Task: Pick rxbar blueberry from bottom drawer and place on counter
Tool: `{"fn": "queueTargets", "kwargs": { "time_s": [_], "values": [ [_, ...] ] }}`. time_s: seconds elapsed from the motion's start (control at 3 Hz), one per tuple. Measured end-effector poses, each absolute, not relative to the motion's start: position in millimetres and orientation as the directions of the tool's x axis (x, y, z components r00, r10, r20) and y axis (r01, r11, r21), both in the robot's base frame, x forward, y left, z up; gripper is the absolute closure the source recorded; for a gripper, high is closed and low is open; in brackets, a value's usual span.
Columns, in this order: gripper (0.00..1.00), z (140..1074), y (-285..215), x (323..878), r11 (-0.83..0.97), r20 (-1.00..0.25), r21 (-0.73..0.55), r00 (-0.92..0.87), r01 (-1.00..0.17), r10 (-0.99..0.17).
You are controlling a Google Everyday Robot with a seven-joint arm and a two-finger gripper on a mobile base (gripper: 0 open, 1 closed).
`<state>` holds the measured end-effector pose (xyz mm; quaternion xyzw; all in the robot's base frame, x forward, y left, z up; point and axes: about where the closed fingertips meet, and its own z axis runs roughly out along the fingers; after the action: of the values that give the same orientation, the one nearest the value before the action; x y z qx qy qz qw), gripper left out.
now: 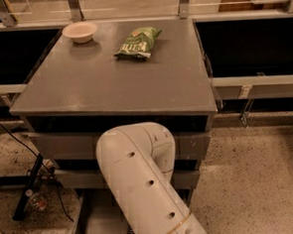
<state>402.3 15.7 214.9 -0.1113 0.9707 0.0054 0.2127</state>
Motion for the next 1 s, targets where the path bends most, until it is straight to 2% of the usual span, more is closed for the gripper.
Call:
{"fn": "queueTargets", "kwargs": {
  "time_s": [0.33,1.0],
  "values": [
    [0.00,216,14,404,0.976,-0.464,-0.009,-0.864,-0.216,-0.196],
    [0.00,235,-33,387,0.989,-0.586,0.043,-0.806,-0.139,-0.088]
  ]
}}
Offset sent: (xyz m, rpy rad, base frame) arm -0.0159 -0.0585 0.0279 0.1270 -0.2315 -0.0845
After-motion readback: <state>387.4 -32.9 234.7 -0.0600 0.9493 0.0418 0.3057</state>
